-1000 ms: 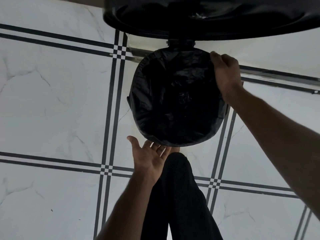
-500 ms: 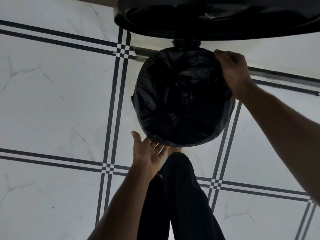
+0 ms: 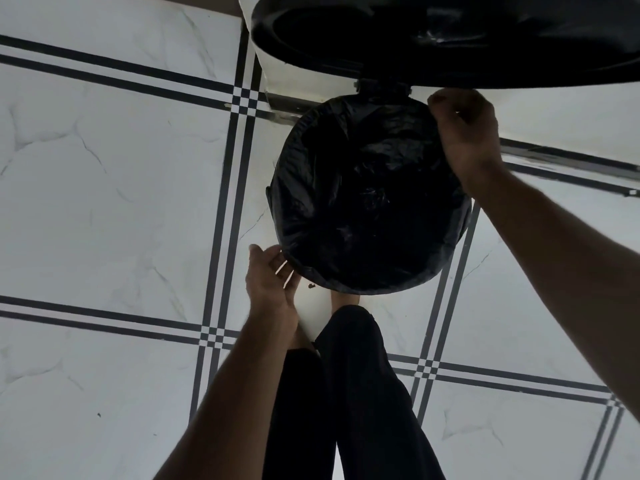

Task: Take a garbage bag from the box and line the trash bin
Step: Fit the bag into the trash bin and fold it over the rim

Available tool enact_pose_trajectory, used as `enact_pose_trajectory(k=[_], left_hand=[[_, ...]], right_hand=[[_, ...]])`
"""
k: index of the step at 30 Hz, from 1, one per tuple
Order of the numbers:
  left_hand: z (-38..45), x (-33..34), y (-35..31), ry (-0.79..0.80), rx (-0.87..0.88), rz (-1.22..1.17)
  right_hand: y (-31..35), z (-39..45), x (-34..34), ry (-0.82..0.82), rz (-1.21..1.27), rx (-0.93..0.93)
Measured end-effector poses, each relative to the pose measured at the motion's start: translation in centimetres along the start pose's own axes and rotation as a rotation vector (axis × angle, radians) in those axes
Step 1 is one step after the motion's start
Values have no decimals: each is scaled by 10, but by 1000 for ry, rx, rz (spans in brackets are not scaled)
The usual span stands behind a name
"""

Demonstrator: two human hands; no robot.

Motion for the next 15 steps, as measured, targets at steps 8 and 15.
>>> enact_pose_trajectory(k=[8,15], left_hand=[[6,-1,-15,226,-39,80],[11,2,-21,16,140,287]], right_hand=[[7,9,7,143,-70,13],[16,5,3,132,-278,28]])
Point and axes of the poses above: each hand's wrist, its own z-axis towards the middle knuckle, its own x-axis out of the palm, y = z × x, the point moved 2 cm from there along z, towards the middle knuckle, and after that the axes turned 5 degrees about y, right-handed, at the moved point
